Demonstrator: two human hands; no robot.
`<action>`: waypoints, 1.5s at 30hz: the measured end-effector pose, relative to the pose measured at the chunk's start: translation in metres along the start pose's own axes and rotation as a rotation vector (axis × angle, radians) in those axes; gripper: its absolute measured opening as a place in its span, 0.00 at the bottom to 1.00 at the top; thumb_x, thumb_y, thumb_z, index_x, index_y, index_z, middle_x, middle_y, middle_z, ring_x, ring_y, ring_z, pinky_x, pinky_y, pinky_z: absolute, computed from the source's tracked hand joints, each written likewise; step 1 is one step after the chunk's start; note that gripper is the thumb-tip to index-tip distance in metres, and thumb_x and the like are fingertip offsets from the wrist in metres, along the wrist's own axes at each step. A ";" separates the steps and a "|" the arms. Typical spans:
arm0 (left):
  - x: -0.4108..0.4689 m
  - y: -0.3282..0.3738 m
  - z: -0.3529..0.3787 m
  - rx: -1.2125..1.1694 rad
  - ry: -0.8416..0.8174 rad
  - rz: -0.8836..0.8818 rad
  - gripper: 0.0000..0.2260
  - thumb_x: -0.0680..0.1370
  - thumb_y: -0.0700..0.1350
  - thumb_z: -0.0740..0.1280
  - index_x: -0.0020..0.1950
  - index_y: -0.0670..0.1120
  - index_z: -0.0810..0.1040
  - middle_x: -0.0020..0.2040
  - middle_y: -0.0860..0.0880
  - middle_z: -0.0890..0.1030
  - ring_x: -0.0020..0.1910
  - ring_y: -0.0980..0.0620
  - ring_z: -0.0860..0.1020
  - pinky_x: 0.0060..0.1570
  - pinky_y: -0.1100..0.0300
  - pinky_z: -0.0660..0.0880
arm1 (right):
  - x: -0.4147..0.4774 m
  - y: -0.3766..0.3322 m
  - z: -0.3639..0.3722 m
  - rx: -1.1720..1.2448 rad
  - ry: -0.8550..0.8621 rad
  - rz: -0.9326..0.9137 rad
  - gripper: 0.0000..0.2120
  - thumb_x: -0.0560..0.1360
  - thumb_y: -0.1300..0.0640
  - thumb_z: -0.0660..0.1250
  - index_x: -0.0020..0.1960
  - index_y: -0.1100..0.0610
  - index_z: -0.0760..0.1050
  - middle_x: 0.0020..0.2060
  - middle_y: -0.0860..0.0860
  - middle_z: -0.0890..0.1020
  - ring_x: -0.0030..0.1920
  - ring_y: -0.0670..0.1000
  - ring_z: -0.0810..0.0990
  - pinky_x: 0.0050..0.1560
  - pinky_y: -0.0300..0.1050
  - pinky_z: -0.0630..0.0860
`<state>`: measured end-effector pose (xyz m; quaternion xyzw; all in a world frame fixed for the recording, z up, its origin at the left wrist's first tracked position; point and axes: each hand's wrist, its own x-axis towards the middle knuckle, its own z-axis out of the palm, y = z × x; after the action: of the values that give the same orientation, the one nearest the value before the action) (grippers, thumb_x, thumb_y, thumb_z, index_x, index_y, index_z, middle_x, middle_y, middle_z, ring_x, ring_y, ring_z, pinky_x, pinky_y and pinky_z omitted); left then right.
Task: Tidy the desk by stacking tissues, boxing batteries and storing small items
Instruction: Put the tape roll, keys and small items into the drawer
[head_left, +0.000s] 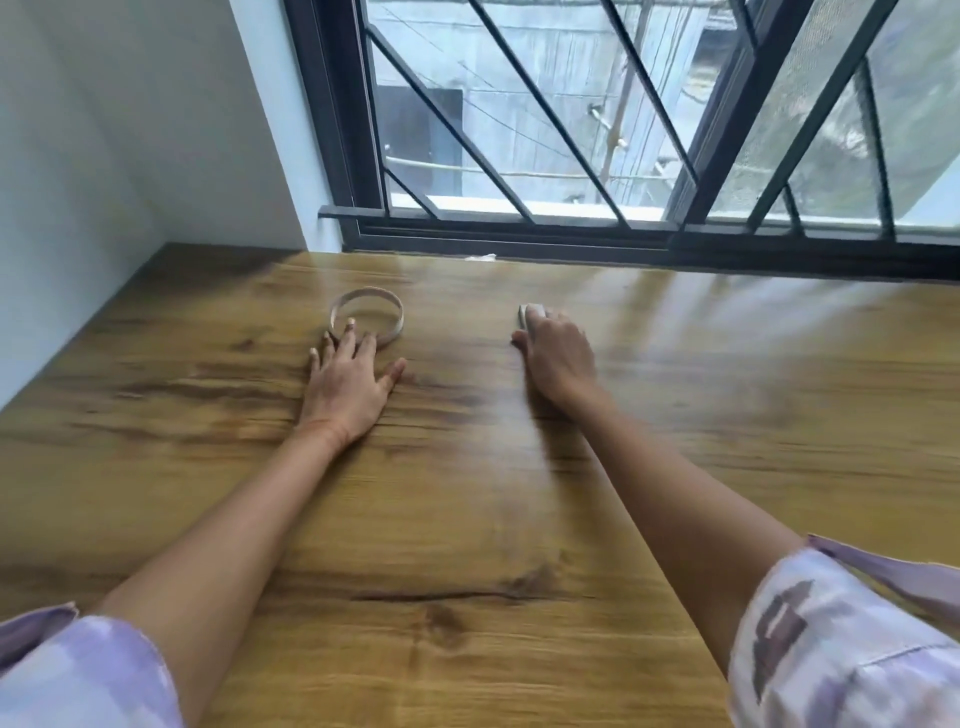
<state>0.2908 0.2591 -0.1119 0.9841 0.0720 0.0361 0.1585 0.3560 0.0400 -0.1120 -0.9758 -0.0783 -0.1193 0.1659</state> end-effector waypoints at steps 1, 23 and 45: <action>-0.004 0.000 0.002 -0.041 0.064 0.018 0.24 0.80 0.52 0.55 0.72 0.41 0.62 0.76 0.40 0.57 0.74 0.40 0.57 0.72 0.50 0.48 | -0.001 -0.002 -0.001 0.000 0.015 0.008 0.10 0.78 0.54 0.60 0.53 0.60 0.71 0.51 0.61 0.77 0.54 0.61 0.73 0.50 0.50 0.68; -0.252 -0.003 -0.033 -0.379 0.207 0.187 0.09 0.70 0.30 0.69 0.50 0.35 0.82 0.56 0.35 0.79 0.63 0.33 0.71 0.65 0.49 0.62 | -0.285 -0.085 -0.095 0.597 0.118 0.219 0.18 0.76 0.57 0.66 0.64 0.60 0.73 0.61 0.55 0.77 0.60 0.41 0.71 0.55 0.20 0.60; -0.493 -0.075 0.019 -0.161 -0.120 -0.089 0.06 0.72 0.43 0.70 0.46 0.52 0.84 0.50 0.49 0.84 0.63 0.48 0.74 0.54 0.56 0.75 | -0.539 -0.143 -0.051 0.289 -0.250 0.475 0.20 0.74 0.47 0.65 0.65 0.51 0.73 0.56 0.52 0.75 0.58 0.51 0.71 0.59 0.39 0.67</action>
<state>-0.2034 0.2480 -0.1770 0.9644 0.1030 -0.0244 0.2423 -0.1989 0.0952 -0.1608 -0.9402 0.1159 0.0561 0.3153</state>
